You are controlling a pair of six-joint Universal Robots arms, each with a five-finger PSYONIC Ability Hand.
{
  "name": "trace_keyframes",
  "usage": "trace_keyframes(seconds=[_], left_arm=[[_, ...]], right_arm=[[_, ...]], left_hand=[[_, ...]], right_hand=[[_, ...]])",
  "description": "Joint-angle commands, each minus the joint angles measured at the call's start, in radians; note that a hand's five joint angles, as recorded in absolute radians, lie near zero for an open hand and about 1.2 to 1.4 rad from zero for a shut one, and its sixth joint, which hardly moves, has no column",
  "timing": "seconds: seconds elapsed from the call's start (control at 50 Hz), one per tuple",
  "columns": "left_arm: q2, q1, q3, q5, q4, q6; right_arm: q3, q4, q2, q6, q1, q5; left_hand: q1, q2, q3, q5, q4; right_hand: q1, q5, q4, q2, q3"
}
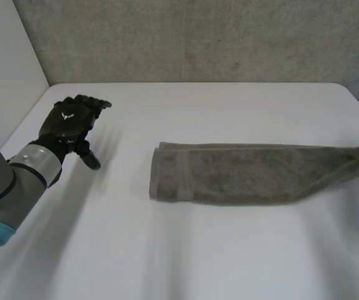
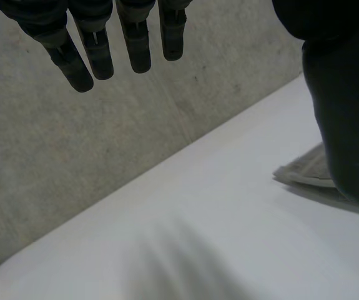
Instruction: Fold the towel.
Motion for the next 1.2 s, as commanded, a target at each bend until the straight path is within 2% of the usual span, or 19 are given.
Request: trace_keyframes(seconds=[0.02, 0.04, 0.08, 0.1, 0.24, 0.34, 0.46, 0.48, 0.5, 0.52, 0.54, 0.62, 0.66, 0.76, 0.9, 0.94, 1.04, 1.16, 1.2], left_arm=[[0.005, -0.014, 0.064, -0.005, 0.0, -0.053], [0.005, -0.016, 0.076, -0.006, 0.0, -0.069], [0.005, -0.019, 0.085, -0.006, 0.0, -0.085], [0.005, -0.025, 0.093, -0.008, -0.002, -0.102], [0.001, -0.056, 0.104, -0.009, -0.002, -0.122], [-0.009, -0.065, 0.1, -0.009, -0.002, -0.122], [-0.028, -0.074, 0.104, -0.009, 0.0, -0.121], [-0.031, -0.077, 0.107, -0.009, 0.001, -0.121], [-0.031, -0.077, 0.107, -0.009, 0.001, -0.121], [-0.034, -0.08, 0.11, -0.009, 0.003, -0.122], [-0.037, -0.083, 0.114, -0.009, 0.003, -0.122], [-0.043, -0.096, 0.12, -0.011, 0.001, -0.122], [-0.045, -0.116, 0.125, -0.019, 0.003, -0.121], [-0.046, -0.131, 0.122, -0.036, 0.003, -0.122], [-0.064, -0.149, 0.114, -0.037, 0.003, -0.122], [-0.071, -0.151, 0.114, -0.037, 0.003, -0.121], [-0.084, -0.153, 0.113, -0.037, 0.003, -0.121], [-0.092, -0.156, 0.113, -0.037, 0.003, -0.121], [-0.094, -0.156, 0.111, -0.037, 0.003, -0.121]], right_arm=[[-0.073, -0.07, -0.096, 0.166, 0.339, -0.055], [-0.073, -0.07, -0.096, 0.166, 0.34, -0.055], [-0.084, -0.078, -0.064, 0.206, 0.472, -0.105], [-0.084, -0.078, -0.064, 0.206, 0.473, -0.105], [-0.072, -0.082, 0.079, 0.226, 0.737, -0.223], [-0.078, -0.076, 0.16, 0.221, 0.783, -0.256], [-0.078, -0.079, 0.173, 0.236, 0.786, -0.263], [-0.076, -0.079, 0.167, 0.253, 0.783, -0.274], [-0.076, -0.079, 0.166, 0.253, 0.783, -0.274], [-0.067, -0.079, 0.151, 0.29, 0.772, -0.286], [-0.056, -0.079, 0.125, 0.337, 0.769, -0.285], [-0.024, -0.076, 0.044, 0.459, 0.752, -0.28], [0.017, -0.07, -0.031, 0.576, 0.679, -0.277], [0.091, -0.01, -0.12, 0.701, 0.567, -0.274], [0.235, 0.05, -0.182, 0.714, 0.413, -0.29], [0.305, 0.042, -0.196, 0.704, 0.351, -0.296], [0.382, -0.002, -0.186, 0.665, 0.303, -0.328], [0.416, -0.033, -0.18, 0.643, 0.281, -0.371], [0.409, -0.036, -0.153, 0.64, 0.28, -0.374]], left_hand=[[-0.072, -0.056, -0.046, -0.2, -0.062], [-0.072, -0.056, -0.046, -0.2, -0.062], [-0.072, -0.056, -0.046, -0.2, -0.062], [-0.069, -0.053, -0.044, -0.197, -0.059], [-0.072, -0.056, -0.046, -0.2, -0.062], [-0.072, -0.056, -0.046, -0.2, -0.062], [-0.069, -0.053, -0.043, -0.197, -0.059], [-0.069, -0.053, -0.043, -0.197, -0.059], [-0.069, -0.053, -0.043, -0.197, -0.059], [-0.069, -0.053, -0.043, -0.197, -0.059], [-0.069, -0.053, -0.043, -0.197, -0.059], [-0.069, -0.053, -0.043, -0.197, -0.059], [-0.069, -0.053, -0.043, -0.197, -0.059], [-0.072, -0.056, -0.046, -0.2, -0.062], [-0.069, -0.053, -0.043, -0.197, -0.059], [-0.069, -0.053, -0.043, -0.197, -0.059], [-0.069, -0.053, -0.043, -0.197, -0.059], [-0.069, -0.053, -0.043, -0.197, -0.059], [-0.069, -0.053, -0.043, -0.197, -0.059]], right_hand=[[0.073, 0.058, 0.054, 0.083, 0.054], [0.073, 0.058, 0.054, 0.083, 0.054], [0.073, 0.058, 0.054, 0.083, 0.054], [0.073, 0.058, 0.054, 0.083, 0.054], [0.073, 0.058, 0.054, 0.083, 0.054], [0.073, 0.058, 0.054, 0.083, 0.054], [0.073, 0.058, 0.054, 0.083, 0.054], [-0.344, -0.359, -0.363, -0.334, -0.363], [-0.348, -0.363, -0.367, -0.338, -0.368], [-0.921, -0.936, -0.94, -0.911, -0.94], [-1.148, -1.163, -1.167, -1.138, -1.168], [-1.148, -1.163, -1.167, -1.138, -1.168], [-1.148, -1.163, -1.167, -1.138, -1.168], [-1.148, -1.163, -1.167, -1.138, -1.168], [-1.148, -1.163, -1.167, -1.138, -1.168], [-1.015, -1.03, -1.034, -1.005, -1.035], [-0.839, -0.854, -0.858, -0.829, -0.858], [-0.765, -0.78, -0.784, -0.755, -0.784], [-0.572, -0.588, -0.591, -0.563, -0.592]])
